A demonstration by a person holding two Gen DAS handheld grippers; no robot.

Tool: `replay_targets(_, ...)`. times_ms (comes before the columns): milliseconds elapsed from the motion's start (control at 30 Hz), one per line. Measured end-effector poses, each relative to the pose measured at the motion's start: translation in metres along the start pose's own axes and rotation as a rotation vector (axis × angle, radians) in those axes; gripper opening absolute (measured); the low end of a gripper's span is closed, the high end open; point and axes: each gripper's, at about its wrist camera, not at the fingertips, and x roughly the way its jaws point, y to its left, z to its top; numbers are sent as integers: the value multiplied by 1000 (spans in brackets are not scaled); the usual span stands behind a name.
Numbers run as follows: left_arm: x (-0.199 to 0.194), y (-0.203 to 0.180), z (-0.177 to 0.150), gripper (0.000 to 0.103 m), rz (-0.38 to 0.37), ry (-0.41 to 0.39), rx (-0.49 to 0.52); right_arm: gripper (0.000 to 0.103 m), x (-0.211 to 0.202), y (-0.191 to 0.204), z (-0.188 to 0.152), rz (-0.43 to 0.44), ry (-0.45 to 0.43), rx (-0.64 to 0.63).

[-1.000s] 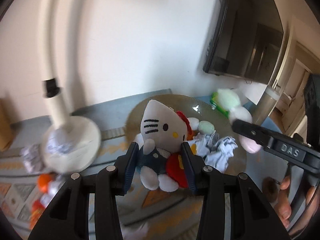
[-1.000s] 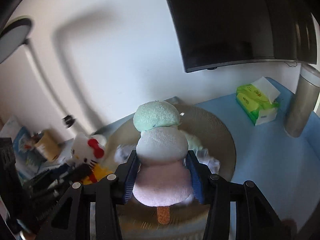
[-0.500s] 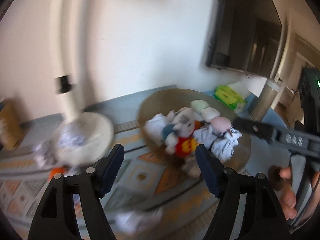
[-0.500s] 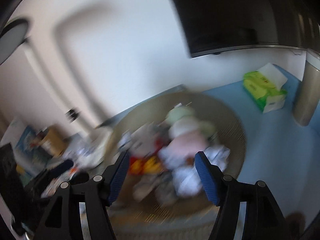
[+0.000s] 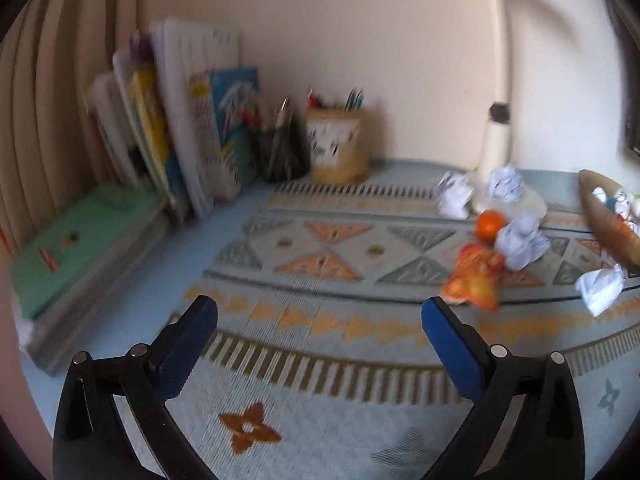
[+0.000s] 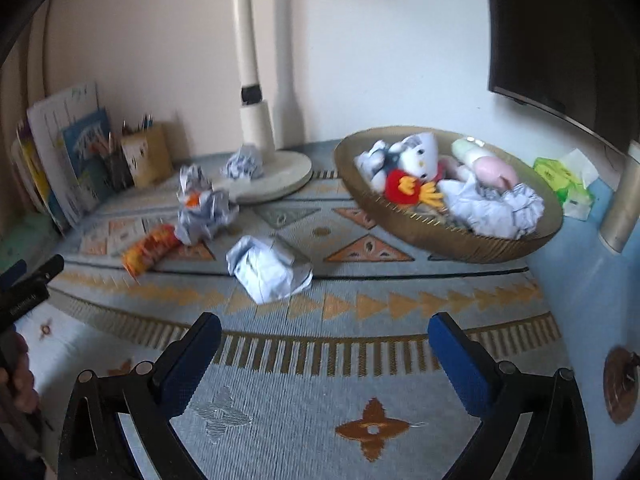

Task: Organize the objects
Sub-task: 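Grasp the orange snack bag with the left tool while the right grasps a paper ball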

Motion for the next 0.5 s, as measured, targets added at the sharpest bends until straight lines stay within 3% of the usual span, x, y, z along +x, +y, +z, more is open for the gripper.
replay_targets(267, 6, 8, -9, 102, -98, 76, -77, 103, 7, -14, -4, -5, 24, 66)
replay_targets(500, 8, 12, -13, 102, -105, 79, -96, 103, 5, -17, -3, 11, 17, 82)
